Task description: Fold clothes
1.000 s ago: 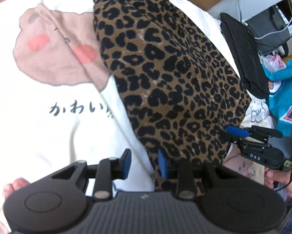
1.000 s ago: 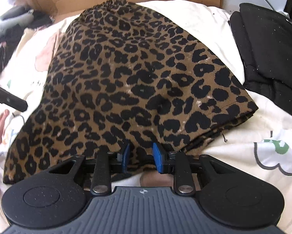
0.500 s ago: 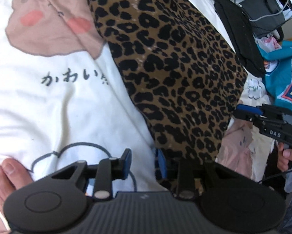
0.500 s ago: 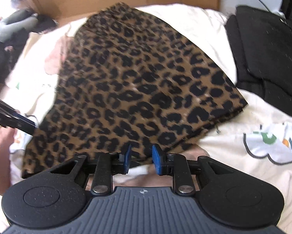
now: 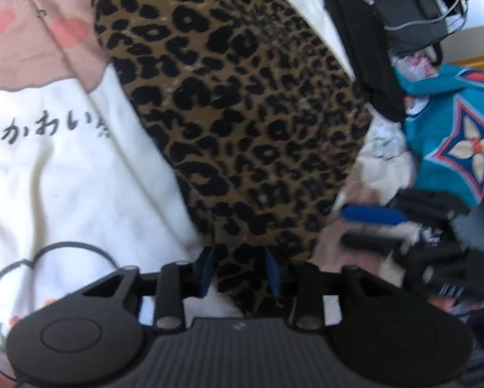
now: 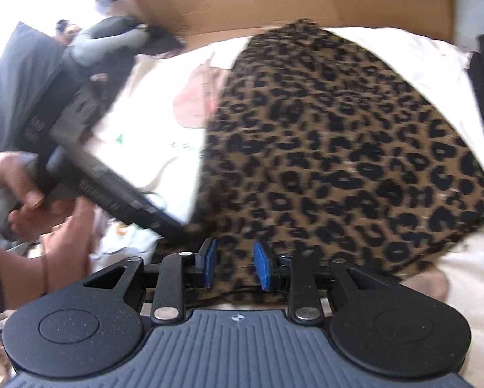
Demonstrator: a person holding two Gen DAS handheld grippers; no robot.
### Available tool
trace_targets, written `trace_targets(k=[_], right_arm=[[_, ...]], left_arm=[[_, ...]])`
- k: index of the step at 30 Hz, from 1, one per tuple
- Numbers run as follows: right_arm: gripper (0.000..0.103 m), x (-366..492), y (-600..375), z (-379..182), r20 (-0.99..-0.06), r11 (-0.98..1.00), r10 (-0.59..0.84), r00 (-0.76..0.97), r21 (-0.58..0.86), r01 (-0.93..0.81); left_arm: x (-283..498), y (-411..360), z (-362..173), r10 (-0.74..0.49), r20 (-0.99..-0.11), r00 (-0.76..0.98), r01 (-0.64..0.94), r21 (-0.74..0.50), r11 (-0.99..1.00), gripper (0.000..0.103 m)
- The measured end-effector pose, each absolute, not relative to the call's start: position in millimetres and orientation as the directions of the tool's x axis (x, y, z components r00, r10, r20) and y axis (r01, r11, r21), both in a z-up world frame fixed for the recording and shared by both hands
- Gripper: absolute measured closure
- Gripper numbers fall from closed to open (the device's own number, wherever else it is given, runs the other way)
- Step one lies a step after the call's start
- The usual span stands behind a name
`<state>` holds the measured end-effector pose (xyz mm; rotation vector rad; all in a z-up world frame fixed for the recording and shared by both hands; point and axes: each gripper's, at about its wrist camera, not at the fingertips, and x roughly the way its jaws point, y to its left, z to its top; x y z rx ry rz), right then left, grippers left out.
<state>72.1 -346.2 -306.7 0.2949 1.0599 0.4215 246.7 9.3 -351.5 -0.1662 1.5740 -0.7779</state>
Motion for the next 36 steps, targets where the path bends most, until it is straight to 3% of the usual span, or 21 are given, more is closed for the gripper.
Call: trace_targets(k=[7, 10, 18, 19, 20, 23, 36], right_arm=[[0.065, 64.3, -320.1, -303.1, -0.743, 0.832, 0.553, 0.376, 0.474, -0.289], [0.057, 60.8, -311.6, -299.6, -0.732, 0.82, 0.57, 0.372, 0.476, -0.319], [0.054, 60.3, -294.8, -310.2, -0.8, 0.865, 0.473, 0.369, 0.344, -0.364], [0.058, 60.3, -294.9, -311.9, -0.807, 0.869, 0.463, 0.367, 0.333, -0.365], [0.07, 60.2, -295.6, -312.9, -0.812, 0.872, 0.456, 0.365, 0.325, -0.367], [0.093, 60.5, -299.2, -314.2, -0.822, 0.879, 0.436, 0.367, 0.302, -0.368], [0.094, 70.5, -318.6, -304.5, -0.79, 0.883, 0.466, 0.398, 0.383, -0.273]], left_arm=[[249.7, 3.3, -346.0, -0.576, -0.795, -0.189, 0.283, -0.606, 0.743, 0.06], [253.2, 2.0, -338.7, -0.601, -0.779, -0.181, 0.268, -0.627, 0.732, 0.06], [255.9, -6.3, -332.7, -0.624, -0.761, -0.179, 0.263, -0.648, 0.715, 0.062], [256.2, -5.4, -332.1, -0.622, -0.762, -0.178, 0.265, -0.646, 0.716, 0.062], [256.5, -4.5, -331.4, -0.621, -0.764, -0.177, 0.266, -0.644, 0.717, 0.062], [258.2, 2.8, -323.4, -0.61, -0.778, -0.149, 0.281, -0.625, 0.729, 0.062], [230.3, -0.4, -332.2, -0.444, -0.884, -0.146, 0.456, -0.459, 0.763, 0.053]])
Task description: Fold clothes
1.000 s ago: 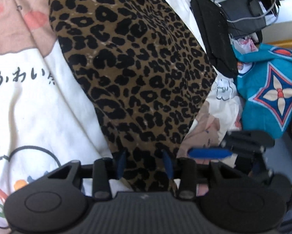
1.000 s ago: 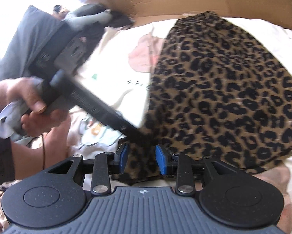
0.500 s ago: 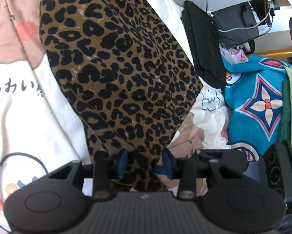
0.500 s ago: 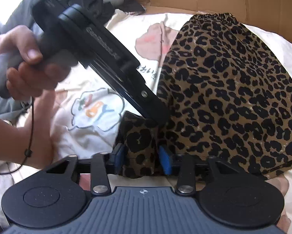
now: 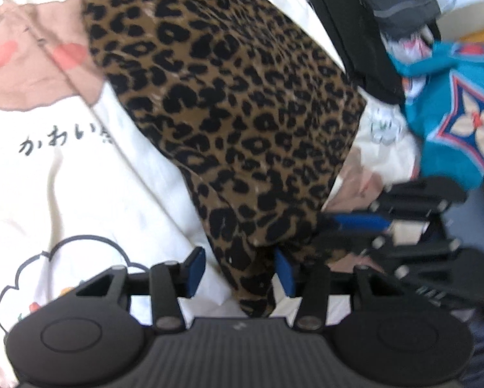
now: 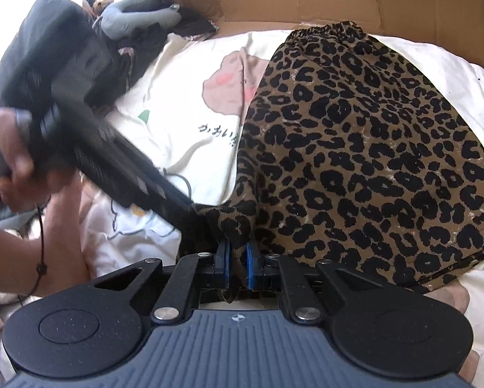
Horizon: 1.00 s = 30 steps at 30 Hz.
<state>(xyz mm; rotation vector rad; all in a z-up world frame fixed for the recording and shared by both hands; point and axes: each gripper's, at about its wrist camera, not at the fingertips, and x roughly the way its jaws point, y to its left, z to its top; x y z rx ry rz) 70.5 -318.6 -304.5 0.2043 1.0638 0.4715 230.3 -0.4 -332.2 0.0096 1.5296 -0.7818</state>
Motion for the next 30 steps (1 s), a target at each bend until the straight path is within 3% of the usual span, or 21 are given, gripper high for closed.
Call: trace_targets(k=[5, 8, 10, 13, 15, 21, 30], right_arm=[[0.094, 71.4, -320.5, -299.4, -0.762, 0.861, 0.508, 0.401, 0.432, -0.27], [0.092, 70.5, -321.5, -299.6, -0.746, 0.841, 0.541, 0.389, 0.469, -0.27], [0.091, 70.3, -326.5, -299.2, -0.725, 0.821, 0.57, 0.387, 0.511, -0.252], [0.084, 70.2, -339.2, -296.5, -0.702, 0.812, 0.579, 0.415, 0.542, -0.216], [0.075, 71.7, -352.2, -298.6, -0.705, 0.824, 0.554, 0.443, 0.539, -0.174], [0.074, 82.8, -383.6, -332.6, -0.791, 0.893, 0.415, 0.449, 0.448, -0.037], [0.072, 82.9, -387.6, -361.1, -0.848, 0.934, 0.335, 0.412, 0.356, -0.026]], left_arm=[[226.0, -11.2, -339.2, -0.382, -0.919, -0.101, 0.513, -0.377, 0.771, 0.055], [227.7, -9.9, -341.5, -0.378, -0.923, -0.078, 0.508, -0.363, 0.781, 0.061], [227.8, -7.8, -344.6, -0.373, -0.924, -0.08, 0.499, -0.361, 0.788, 0.083], [226.8, -0.9, -348.9, -0.367, -0.926, -0.089, 0.472, -0.364, 0.803, 0.095], [224.3, 3.7, -350.2, -0.351, -0.932, -0.091, 0.471, -0.351, 0.809, 0.095], [219.1, 21.6, -356.4, -0.349, -0.929, -0.125, 0.434, -0.368, 0.822, 0.096], [225.4, 42.7, -354.8, -0.328, -0.928, -0.179, 0.374, -0.372, 0.85, 0.1]])
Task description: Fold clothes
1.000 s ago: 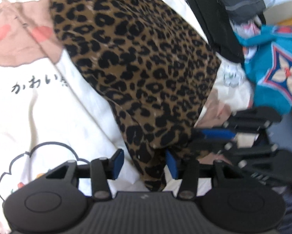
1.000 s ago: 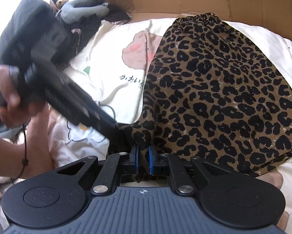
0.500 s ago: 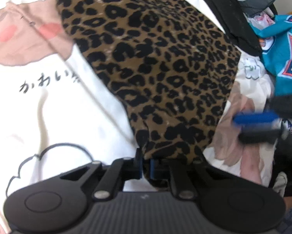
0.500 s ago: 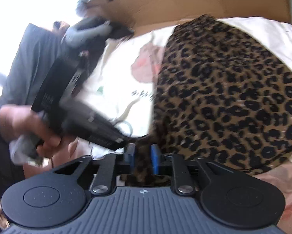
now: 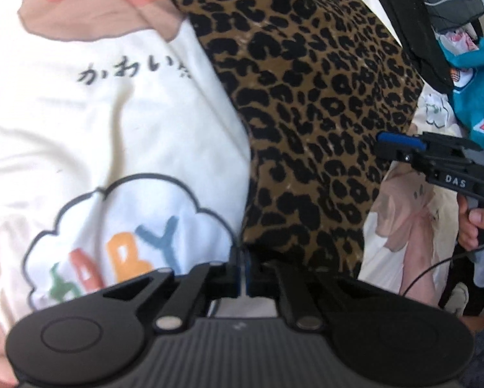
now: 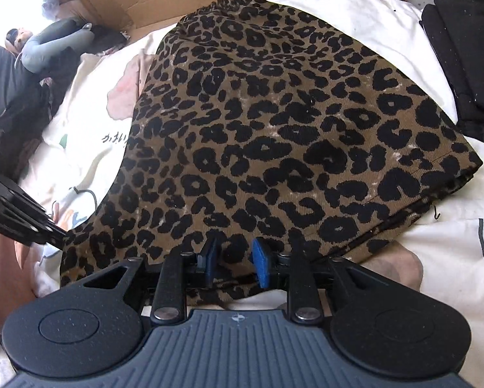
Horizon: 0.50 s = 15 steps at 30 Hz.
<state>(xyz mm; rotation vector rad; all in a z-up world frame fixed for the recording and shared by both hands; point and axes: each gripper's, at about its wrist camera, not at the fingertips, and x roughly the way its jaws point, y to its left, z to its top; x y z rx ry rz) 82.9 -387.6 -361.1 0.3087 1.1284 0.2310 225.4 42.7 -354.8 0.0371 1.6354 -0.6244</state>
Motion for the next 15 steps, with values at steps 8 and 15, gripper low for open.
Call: trace_targets(k=[8, 15], right_arm=[[0.072, 77.6, -367.8, -344.8, -0.811, 0.911, 0.402, 0.425, 0.403, -0.093], [0.073, 77.7, -342.9, -350.7, -0.809, 0.894, 0.448, 0.38, 0.417, -0.166]], left_arm=[[242.2, 44.6, -321.9, -0.409, -0.907, -0.106, 0.385, -0.416, 0.824, 0.099], [234.9, -0.6, -333.9, -0.457, -0.882, -0.116, 0.467, -0.454, 0.759, 0.097]])
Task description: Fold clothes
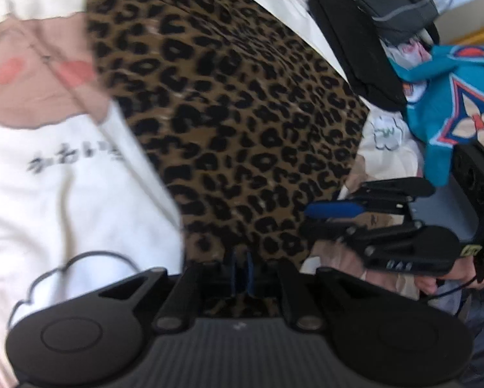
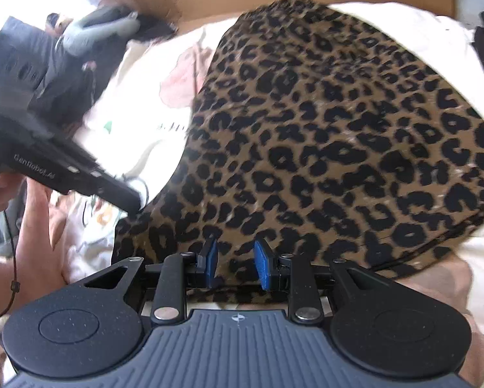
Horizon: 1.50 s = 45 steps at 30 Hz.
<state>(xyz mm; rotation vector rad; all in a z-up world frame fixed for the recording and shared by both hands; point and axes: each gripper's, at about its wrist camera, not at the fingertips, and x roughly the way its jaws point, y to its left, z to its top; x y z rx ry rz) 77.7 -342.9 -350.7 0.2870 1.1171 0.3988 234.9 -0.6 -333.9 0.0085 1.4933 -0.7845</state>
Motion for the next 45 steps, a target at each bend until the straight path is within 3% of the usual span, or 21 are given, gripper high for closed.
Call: trace_targets(k=[7, 13, 20, 32, 38, 42, 45], right_arm=[[0.076, 65.5, -335.7, -365.0, -0.854, 0.902, 0.43, 0.294, 0.397, -0.168], [0.076, 59.4, -345.2, -352.7, -0.829, 0.885, 0.466, 0.311, 0.438, -0.158], [0.076, 65.2, -362.4, -335.8, -0.81, 0.891, 0.45, 0.377, 0.436, -0.127], [0.072, 82.0, -397.7, -339.3, -0.817, 0.934, 0.302, 0.491, 0.356, 0.017], [0.065, 83.1, -430.2, -331.3, -0.802, 0.942, 0.209, 0.559, 0.319, 0.106], [0.065, 84.6, -455.6, -329.7, -0.798, 0.941, 0.128, 0.589, 0.285, 0.183], [0.065, 85.6, -474.5, -332.4, -0.803, 0.937, 0.064, 0.592, 0.253, 0.242]], left_arm=[[218.2, -7.1, -366.3, -0.34, -0.924, -0.176, 0.503, -0.382, 0.775, 0.098], [210.2, 4.4, -362.4, -0.324, -0.924, -0.202, 0.521, -0.381, 0.763, 0.098], [208.7, 0.6, -339.0, -0.387, -0.897, -0.212, 0.536, -0.438, 0.722, 0.097], [196.2, -5.8, -360.6, -0.322, -0.911, -0.259, 0.566, -0.413, 0.714, 0.098], [214.0, 12.2, -343.8, -0.337, -0.925, -0.177, 0.53, -0.378, 0.759, 0.091], [222.2, 16.6, -342.5, -0.323, -0.938, -0.124, 0.514, -0.339, 0.788, 0.07], [228.0, 18.6, -349.2, -0.302, -0.947, -0.11, 0.504, -0.316, 0.804, 0.066]])
